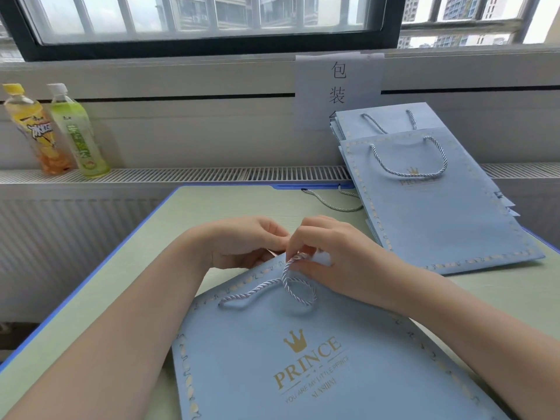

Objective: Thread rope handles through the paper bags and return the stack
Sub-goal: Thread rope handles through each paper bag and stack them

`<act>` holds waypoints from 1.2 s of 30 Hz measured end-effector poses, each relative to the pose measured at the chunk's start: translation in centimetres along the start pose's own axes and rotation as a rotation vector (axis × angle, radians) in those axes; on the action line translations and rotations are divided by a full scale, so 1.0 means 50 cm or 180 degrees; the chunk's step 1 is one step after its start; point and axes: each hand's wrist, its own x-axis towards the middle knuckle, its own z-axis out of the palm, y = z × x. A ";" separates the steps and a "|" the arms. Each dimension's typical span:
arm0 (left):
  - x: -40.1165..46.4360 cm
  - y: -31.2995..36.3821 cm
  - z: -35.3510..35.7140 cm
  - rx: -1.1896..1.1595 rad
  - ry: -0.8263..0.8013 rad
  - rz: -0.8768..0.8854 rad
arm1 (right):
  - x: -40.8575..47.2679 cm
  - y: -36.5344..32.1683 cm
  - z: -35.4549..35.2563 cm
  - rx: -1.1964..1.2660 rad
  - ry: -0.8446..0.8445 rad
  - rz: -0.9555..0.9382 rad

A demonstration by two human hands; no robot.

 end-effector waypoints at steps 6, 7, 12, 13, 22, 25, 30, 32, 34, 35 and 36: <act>-0.013 -0.001 -0.014 0.0385 -0.0006 0.0034 | 0.002 0.009 -0.009 -0.0010 0.0461 0.0106; -0.017 0.001 -0.016 0.0479 -0.0052 0.0072 | 0.002 0.011 -0.015 0.0019 0.0624 0.0140; -0.025 0.003 -0.023 0.0553 0.0085 0.0220 | 0.002 0.018 -0.031 0.0079 0.1203 0.0242; -0.024 0.003 -0.025 0.0535 0.0257 0.0224 | 0.002 0.016 -0.032 0.0117 0.1224 0.0257; 0.021 -0.016 -0.038 0.2490 0.2106 0.0030 | 0.005 -0.011 -0.038 0.0222 0.1006 0.0038; 0.031 -0.026 -0.046 0.2721 0.2414 -0.0190 | 0.006 -0.017 -0.038 0.0223 0.0963 0.0160; 0.029 -0.024 -0.032 0.3035 0.2782 -0.0022 | -0.004 0.013 -0.016 -0.0419 0.0207 0.0752; 0.030 -0.023 -0.021 0.3169 0.2937 0.0105 | -0.010 0.021 -0.008 -0.0784 -0.0211 0.0680; 0.036 -0.026 -0.006 0.3303 0.2951 0.0225 | -0.014 0.023 0.000 -0.0924 -0.0451 0.0674; 0.041 -0.029 0.001 0.3321 0.2901 0.0290 | -0.014 0.023 0.003 -0.0968 -0.0481 0.0630; 0.046 -0.033 0.007 0.3301 0.2836 0.0371 | -0.012 0.022 0.007 -0.1002 -0.0481 0.0566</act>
